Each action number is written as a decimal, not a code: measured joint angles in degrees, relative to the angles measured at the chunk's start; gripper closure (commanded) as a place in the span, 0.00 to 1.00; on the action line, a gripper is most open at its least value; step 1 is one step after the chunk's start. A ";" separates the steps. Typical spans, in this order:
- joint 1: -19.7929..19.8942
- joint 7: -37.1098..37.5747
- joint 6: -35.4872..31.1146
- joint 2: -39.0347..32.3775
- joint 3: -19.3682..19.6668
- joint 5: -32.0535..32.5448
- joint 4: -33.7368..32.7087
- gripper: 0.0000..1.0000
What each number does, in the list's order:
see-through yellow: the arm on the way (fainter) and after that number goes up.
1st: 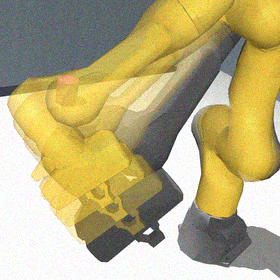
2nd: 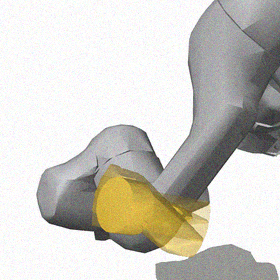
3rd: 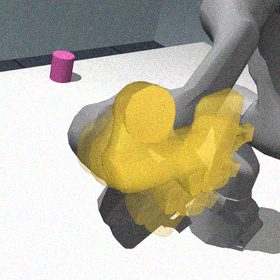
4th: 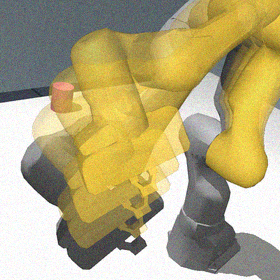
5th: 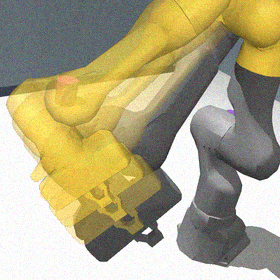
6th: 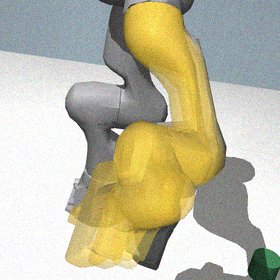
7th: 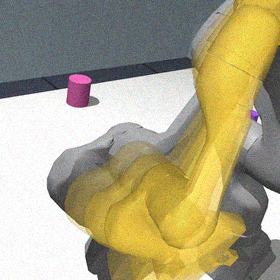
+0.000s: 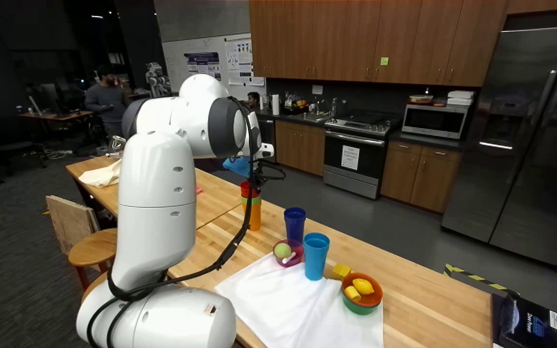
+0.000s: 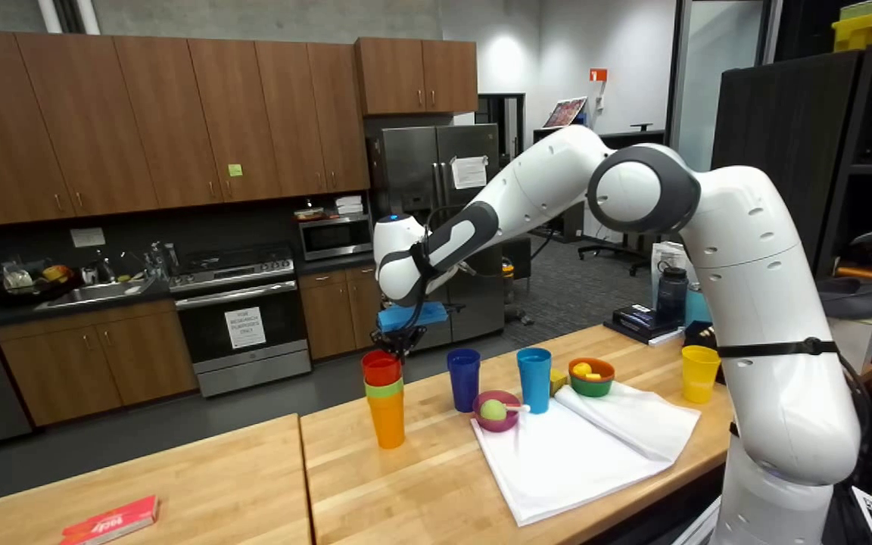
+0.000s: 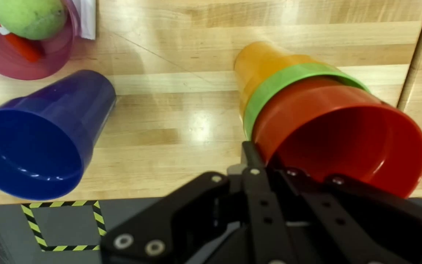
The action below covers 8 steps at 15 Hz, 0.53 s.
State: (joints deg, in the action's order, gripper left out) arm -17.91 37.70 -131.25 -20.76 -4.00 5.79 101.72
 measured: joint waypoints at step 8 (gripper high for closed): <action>-0.21 0.11 1.67 4.77 0.07 5.39 -0.62 0.99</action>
State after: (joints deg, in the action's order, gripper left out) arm -18.11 37.82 -129.58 -15.99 -3.94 11.17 101.10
